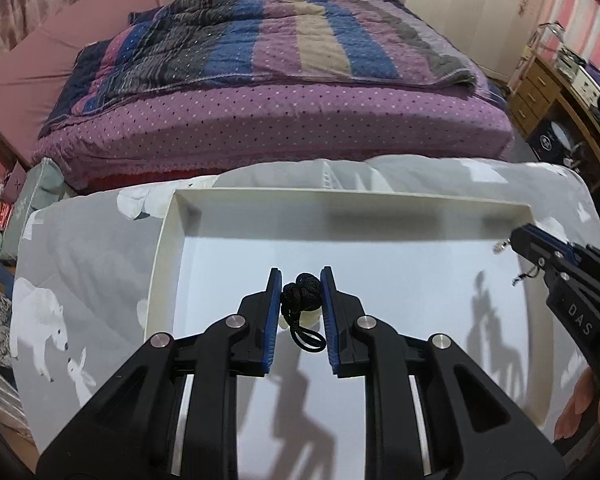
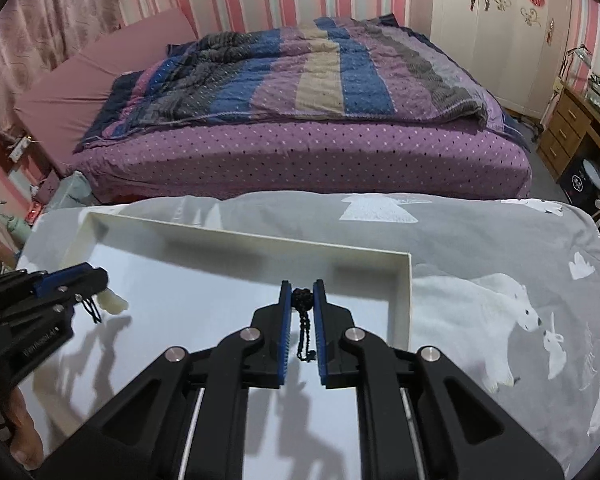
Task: Organize jewelry
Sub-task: 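Carry the jade pendant with the left tool while the right tool carries the silver charm over the tray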
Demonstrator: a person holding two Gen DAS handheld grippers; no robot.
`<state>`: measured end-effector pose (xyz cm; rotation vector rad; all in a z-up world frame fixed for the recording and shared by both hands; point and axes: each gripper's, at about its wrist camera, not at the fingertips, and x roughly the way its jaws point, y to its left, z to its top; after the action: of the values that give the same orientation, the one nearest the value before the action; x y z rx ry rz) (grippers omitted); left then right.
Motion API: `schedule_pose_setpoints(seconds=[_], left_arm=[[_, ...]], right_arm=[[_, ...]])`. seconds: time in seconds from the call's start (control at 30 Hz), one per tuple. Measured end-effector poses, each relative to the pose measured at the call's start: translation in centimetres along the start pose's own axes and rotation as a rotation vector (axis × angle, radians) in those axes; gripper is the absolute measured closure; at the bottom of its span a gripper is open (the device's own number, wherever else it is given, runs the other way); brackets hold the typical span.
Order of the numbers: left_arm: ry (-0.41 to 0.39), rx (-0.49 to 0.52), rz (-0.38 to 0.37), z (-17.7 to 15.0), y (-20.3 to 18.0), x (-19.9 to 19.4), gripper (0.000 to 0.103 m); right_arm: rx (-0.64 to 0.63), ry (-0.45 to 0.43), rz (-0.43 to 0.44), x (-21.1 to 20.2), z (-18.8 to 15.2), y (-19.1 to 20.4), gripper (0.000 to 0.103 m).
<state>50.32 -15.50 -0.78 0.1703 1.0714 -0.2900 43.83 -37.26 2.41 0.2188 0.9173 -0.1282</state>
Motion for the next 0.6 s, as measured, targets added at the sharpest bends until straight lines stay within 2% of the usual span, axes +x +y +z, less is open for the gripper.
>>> schedule_pose_setpoints(seconds=[0.13,0.23,0.47,0.57,0.6], left_arm=[[-0.006,-0.015,0.018,1.0,0.8,1.0,0.085],[-0.008,-0.024,0.031,1.7,1.1,1.9,0.085],[0.009,-0.014,0.042,1.6,1.2,3.0,0.085],[0.022,0.0,0.052,1.4,1.0,3.3,0.083],[0.021,0.005,0.056,1.3,0.8,3.4,0.08]], right_arm=[[0.012,0.008,0.001,1.6,0.3,-0.8,0.093],[0.006,0.013,-0.032,2.4,0.4,-1.2,0.093],[0.007,0.048,-0.052,3.3,0.5,-1.7,0.092],[0.001,0.066,-0.049,3.5,0.5,-1.4,0.091],[-0.003,0.072,-0.049,3.6,0.5,-1.3,0.091]])
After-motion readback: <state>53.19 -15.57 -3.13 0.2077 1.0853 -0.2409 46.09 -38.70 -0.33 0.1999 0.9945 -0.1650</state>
